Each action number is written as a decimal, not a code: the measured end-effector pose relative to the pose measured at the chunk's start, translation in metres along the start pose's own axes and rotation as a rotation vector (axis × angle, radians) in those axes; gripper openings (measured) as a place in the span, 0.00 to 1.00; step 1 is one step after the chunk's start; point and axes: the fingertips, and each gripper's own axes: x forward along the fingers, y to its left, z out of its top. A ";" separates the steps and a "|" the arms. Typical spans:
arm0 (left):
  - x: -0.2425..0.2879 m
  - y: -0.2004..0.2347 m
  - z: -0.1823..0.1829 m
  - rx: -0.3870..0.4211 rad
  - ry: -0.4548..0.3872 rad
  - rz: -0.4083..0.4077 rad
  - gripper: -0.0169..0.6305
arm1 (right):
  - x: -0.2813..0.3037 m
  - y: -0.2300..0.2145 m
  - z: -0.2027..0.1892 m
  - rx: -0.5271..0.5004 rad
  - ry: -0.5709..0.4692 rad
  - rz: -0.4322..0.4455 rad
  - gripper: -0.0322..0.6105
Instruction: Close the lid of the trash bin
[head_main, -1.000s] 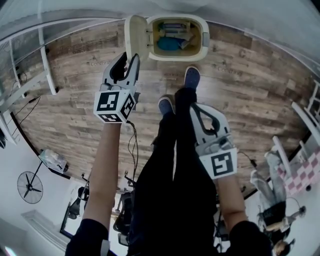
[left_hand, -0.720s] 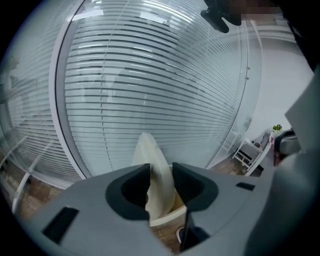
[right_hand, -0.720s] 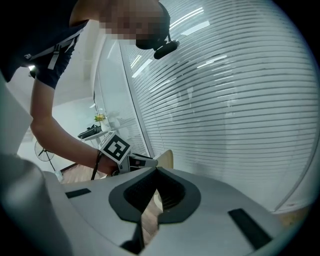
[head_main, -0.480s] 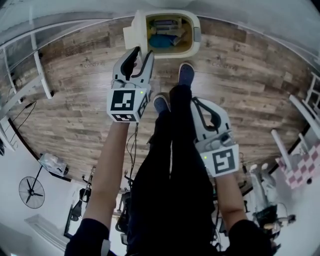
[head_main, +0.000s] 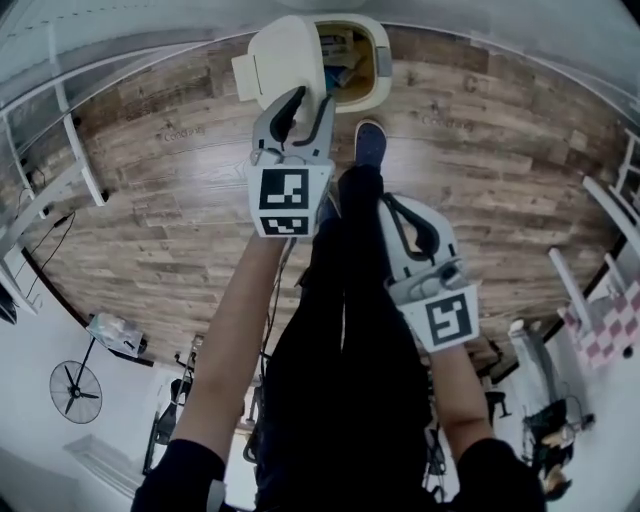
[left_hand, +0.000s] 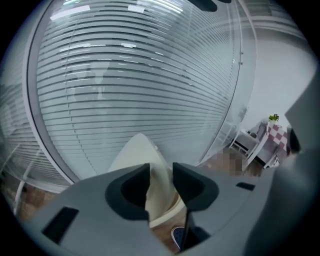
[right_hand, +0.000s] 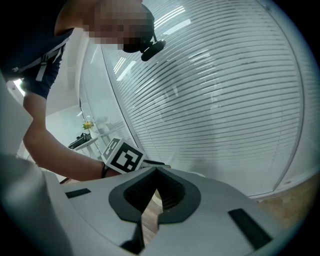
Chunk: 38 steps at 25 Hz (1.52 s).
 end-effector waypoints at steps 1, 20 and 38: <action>0.005 -0.005 -0.001 0.010 0.007 -0.002 0.25 | -0.002 -0.002 0.000 0.009 0.000 -0.005 0.05; 0.090 -0.058 -0.053 0.057 0.183 -0.106 0.20 | -0.007 -0.032 -0.018 0.080 0.012 -0.063 0.05; 0.134 -0.056 -0.089 0.004 0.350 -0.126 0.10 | -0.004 -0.047 -0.024 0.050 0.042 -0.076 0.05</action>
